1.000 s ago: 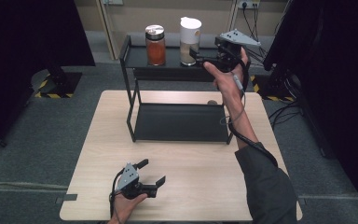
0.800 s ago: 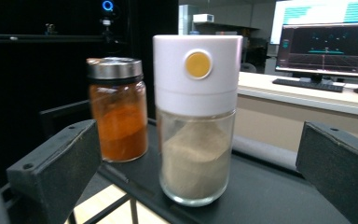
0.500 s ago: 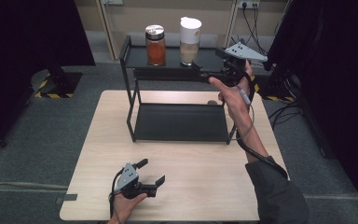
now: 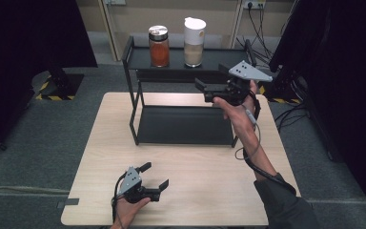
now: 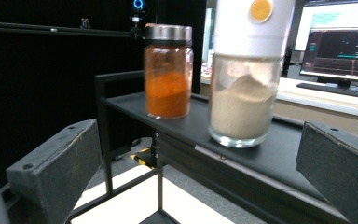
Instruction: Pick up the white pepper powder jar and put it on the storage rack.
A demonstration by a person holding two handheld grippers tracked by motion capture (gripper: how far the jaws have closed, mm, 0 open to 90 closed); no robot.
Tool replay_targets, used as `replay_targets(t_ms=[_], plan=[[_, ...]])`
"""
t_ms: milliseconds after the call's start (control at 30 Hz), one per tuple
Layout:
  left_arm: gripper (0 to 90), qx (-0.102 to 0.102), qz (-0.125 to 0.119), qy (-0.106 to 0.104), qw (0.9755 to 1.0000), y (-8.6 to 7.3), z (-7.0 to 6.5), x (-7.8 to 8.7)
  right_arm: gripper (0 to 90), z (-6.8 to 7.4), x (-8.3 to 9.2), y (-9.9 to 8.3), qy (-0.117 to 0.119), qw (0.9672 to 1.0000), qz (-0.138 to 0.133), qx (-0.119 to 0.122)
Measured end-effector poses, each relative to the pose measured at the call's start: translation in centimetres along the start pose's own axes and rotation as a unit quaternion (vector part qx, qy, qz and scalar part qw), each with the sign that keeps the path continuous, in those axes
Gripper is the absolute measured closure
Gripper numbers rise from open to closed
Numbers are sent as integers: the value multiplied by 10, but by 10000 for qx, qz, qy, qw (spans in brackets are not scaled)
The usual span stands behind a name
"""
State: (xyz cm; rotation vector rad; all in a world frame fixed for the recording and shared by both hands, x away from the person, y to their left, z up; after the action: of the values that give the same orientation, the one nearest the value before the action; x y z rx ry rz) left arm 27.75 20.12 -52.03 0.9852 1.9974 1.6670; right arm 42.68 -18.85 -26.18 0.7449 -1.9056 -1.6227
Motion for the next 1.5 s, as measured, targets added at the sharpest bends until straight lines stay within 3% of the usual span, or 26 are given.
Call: replay_targets(t_ms=[667,1300,1500], plan=[[30,-3,-3,41,10000,0,0,0,4,31,28,-53,363,9993,-96,13],[30,-16,-24,73,10000,0,0,0,4,60,55,-104,417,9988,148,199],[30,-13,-17,73,10000,0,0,0,4,69,63,-124,509,9982,279,138]])
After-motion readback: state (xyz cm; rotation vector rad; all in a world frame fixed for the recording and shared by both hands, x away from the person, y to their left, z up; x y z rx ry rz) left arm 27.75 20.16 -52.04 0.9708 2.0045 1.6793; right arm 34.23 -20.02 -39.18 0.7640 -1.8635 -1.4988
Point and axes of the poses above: each handheld gripper's, and its own axes: x roughly backward along the jaws, y roughly out of its top, z roughly to its left, the point moved 8 cm from there along -x, roughly forward along the jaws, and after that the axes turned 6 degrees about x, right-handed, at the moved point
